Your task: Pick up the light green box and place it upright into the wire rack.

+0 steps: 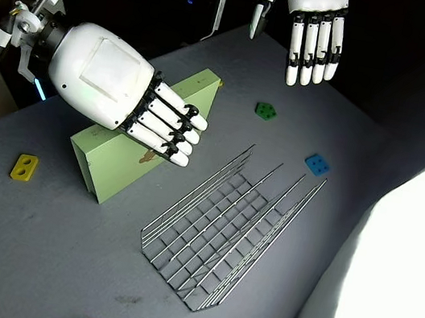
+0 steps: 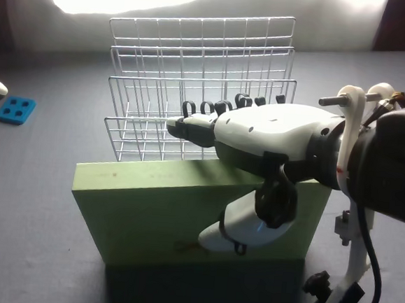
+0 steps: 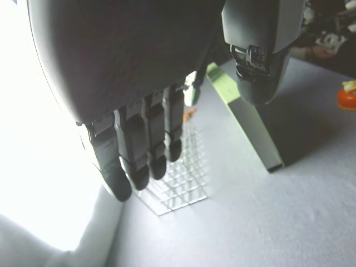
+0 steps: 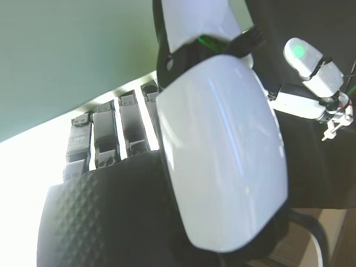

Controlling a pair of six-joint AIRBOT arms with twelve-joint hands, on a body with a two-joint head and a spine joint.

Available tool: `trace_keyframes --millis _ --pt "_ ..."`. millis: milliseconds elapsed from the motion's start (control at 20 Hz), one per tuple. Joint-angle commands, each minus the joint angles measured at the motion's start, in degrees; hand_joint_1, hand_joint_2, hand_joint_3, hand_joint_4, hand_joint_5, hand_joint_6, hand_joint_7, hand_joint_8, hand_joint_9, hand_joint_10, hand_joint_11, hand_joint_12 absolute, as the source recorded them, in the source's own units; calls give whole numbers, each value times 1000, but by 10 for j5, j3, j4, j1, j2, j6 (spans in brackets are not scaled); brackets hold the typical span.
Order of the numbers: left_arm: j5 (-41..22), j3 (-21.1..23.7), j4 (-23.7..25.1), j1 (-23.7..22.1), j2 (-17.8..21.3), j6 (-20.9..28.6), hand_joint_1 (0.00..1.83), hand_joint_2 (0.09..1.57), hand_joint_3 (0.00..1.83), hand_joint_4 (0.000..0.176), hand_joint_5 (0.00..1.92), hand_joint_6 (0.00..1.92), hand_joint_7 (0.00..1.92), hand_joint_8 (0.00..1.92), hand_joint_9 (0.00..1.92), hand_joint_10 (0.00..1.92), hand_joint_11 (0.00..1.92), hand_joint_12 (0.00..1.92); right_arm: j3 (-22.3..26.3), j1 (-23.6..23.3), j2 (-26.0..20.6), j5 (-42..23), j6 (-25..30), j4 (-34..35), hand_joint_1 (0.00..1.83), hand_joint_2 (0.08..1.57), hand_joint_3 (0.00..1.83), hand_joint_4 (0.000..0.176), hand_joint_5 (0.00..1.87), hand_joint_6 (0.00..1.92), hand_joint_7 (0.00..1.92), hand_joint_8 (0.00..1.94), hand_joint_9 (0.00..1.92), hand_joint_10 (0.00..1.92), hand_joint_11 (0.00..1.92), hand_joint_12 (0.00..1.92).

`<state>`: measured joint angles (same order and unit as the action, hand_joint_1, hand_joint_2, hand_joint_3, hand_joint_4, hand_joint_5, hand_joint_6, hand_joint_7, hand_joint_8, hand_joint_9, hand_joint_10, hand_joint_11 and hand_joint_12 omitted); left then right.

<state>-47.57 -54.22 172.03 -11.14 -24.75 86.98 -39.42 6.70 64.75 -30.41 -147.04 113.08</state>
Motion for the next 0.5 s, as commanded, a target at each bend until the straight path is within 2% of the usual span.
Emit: trace_keyframes --millis 0,150,450 --pt "48 0 5 -5 1 -3 101 1254 5 23 172 1 224 0 173 0 0 511 -1 -1 0 19 4 -24 1041 953 0 0 72 8 119 4 108 5 0 111" --pt "48 0 5 -5 1 -3 110 1257 4 27 163 0 220 0 174 1 0 520 -3 5 2 21 40 -68 1034 961 0 0 61 3 128 6 111 6 0 116" --pt "48 0 5 -5 1 -3 109 1257 4 27 163 0 220 0 174 1 0 522 -5 5 4 21 44 -73 1034 961 0 0 61 3 128 5 112 6 0 117"
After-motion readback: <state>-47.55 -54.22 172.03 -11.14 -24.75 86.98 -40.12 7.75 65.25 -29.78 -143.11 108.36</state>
